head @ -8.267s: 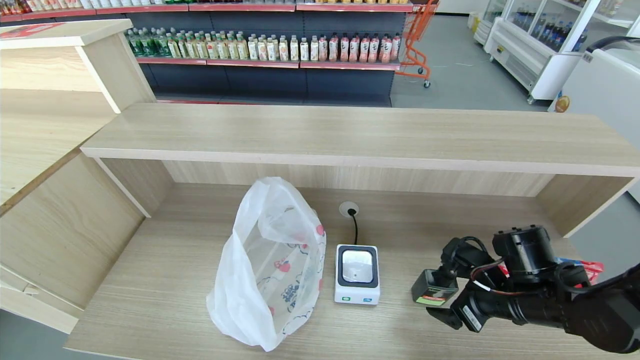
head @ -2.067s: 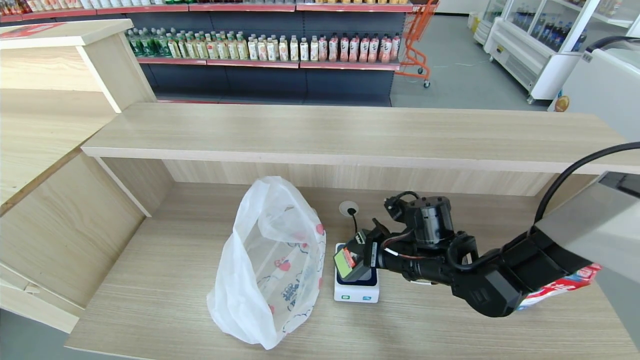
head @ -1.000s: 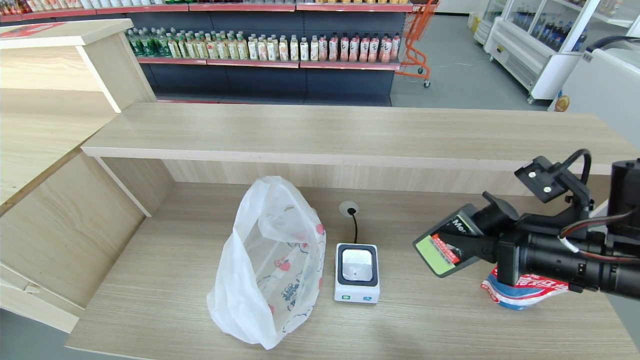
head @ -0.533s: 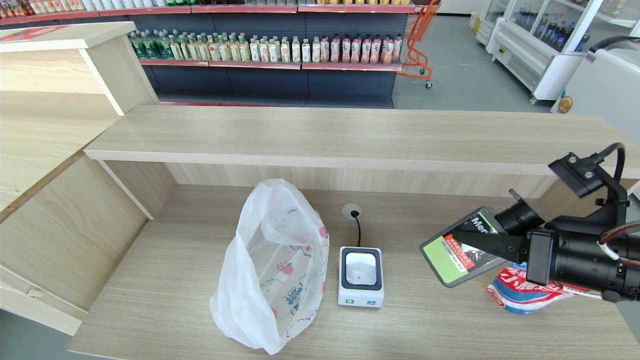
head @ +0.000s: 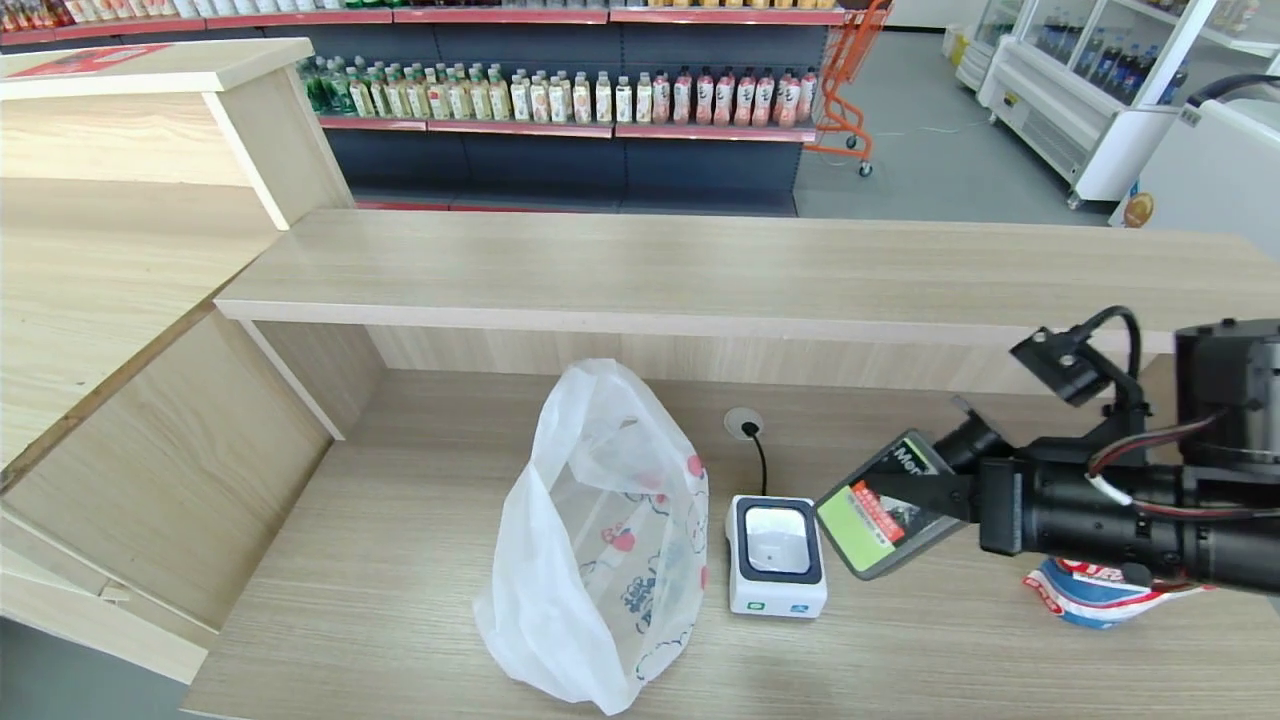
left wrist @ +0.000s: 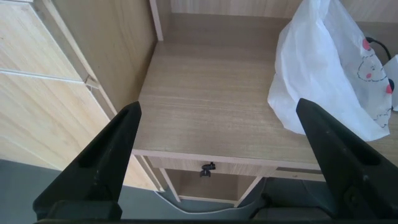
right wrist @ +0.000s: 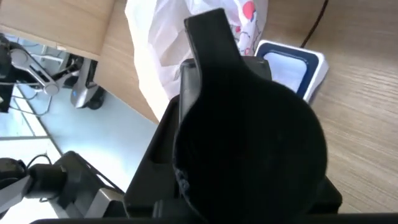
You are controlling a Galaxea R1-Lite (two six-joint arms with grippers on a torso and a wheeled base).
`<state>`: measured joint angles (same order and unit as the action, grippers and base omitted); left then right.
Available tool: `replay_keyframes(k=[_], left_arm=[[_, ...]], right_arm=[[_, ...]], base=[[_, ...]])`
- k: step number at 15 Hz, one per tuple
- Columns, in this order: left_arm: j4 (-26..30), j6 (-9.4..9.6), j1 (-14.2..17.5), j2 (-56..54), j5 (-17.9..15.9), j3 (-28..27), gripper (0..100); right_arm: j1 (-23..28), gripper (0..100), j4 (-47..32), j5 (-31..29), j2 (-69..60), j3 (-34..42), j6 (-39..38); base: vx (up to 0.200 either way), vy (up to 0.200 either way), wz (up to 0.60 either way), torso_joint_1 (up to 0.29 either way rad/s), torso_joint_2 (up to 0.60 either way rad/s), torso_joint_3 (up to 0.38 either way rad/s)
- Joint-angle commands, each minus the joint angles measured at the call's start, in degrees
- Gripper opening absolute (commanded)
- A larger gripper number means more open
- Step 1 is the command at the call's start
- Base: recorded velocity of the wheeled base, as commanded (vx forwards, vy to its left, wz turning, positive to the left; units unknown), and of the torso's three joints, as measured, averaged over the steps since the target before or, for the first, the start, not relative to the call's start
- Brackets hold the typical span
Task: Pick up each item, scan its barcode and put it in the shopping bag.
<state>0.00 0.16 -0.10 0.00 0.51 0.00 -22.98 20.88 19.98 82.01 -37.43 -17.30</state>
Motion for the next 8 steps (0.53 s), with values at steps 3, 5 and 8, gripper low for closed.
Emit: replay_keyframes(k=[3,5,8], left_arm=[[0.0,0.02,0.0,0.1,0.0,0.0,100],[0.0,0.02,0.1,0.1,0.0,0.0,100],[0.0,0.02,0.0,0.1,0.0,0.0,100]], right_arm=[[-3.0,0,1.5,0.1,18.3,-7.9,0.0],[-4.5,0,3.4,0.1,21.7,-9.9,0.2],[-7.9,0,6.7,-0.8,27.2,-12.1,3.6]], base=[[0.0,0.0,0.0,0.0,0.0,0.0],[0.0,0.0,0.0,0.0,0.0,0.0],[0.0,0.0,0.0,0.0,0.0,0.0]])
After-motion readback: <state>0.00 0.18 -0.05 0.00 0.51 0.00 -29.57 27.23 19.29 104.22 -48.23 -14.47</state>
